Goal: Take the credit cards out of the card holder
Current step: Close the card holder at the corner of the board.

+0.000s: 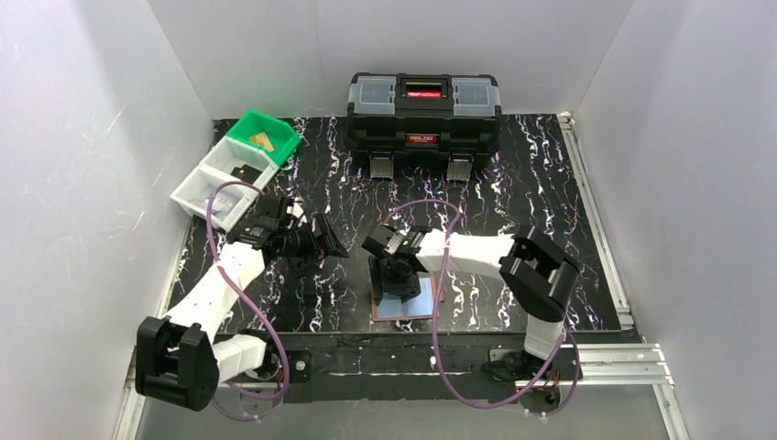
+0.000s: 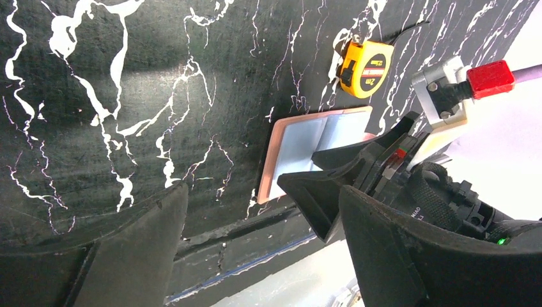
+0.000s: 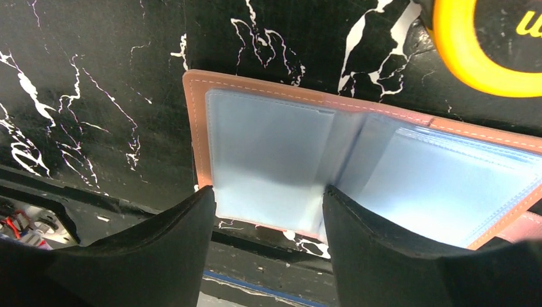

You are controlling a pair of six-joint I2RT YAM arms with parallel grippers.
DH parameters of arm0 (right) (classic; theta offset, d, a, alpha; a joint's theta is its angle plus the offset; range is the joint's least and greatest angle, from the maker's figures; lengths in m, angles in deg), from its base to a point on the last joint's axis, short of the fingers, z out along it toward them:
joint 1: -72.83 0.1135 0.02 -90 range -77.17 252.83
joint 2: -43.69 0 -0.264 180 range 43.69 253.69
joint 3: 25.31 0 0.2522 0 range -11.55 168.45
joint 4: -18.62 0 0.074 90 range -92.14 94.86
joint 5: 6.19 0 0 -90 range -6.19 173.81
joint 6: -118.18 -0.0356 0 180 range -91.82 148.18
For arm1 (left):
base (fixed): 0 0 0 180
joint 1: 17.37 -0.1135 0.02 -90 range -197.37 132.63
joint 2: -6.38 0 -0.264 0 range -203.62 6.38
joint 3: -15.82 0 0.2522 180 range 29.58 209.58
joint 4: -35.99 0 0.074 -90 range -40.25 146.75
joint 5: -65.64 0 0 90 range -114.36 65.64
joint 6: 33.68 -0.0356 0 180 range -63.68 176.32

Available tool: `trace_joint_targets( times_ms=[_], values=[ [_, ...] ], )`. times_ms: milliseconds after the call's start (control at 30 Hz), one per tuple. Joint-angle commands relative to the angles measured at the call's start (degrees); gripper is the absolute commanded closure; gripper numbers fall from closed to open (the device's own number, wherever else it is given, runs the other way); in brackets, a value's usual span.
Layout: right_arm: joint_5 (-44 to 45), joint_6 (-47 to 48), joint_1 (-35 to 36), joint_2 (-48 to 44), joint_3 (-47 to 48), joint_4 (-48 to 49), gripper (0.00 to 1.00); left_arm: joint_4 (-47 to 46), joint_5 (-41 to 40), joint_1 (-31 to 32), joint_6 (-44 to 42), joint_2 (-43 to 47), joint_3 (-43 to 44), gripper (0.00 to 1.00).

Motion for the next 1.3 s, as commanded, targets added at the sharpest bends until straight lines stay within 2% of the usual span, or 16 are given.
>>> trace_joint_targets(
  times_ms=[0,333,500,800,1100,1267],
  values=[
    [-0.10,0.81,0.51,2.70,1.74,-3.25,0.32,0.09,0.88,0.76,0.52,-0.41,-1.10,0.13],
    [-4.77,1.93,-0.07,6.51,-0.37,-3.28,0.51,0.05,0.23,2.40,1.29,-1.99,-1.60,0.27],
    [-7.77,1.78,-1.39,5.89,-3.58,0.19,0.67,-1.31,1.20,4.09,2.28,-3.12,-2.40,0.42],
    [-12.43,1.24,-3.84,4.67,-8.72,6.17,0.82,-5.08,4.02,10.68,3.46,-9.61,-2.46,0.61],
    [-15.94,0.07,-6.45,2.97,-13.90,11.74,0.90,-10.26,4.69,18.84,4.95,-18.35,-1.00,0.68],
    [-16.57,-0.63,-7.56,1.36,-16.25,13.72,0.90,-13.45,5.01,22.23,5.27,-23.68,0.00,0.72]
  ],
)
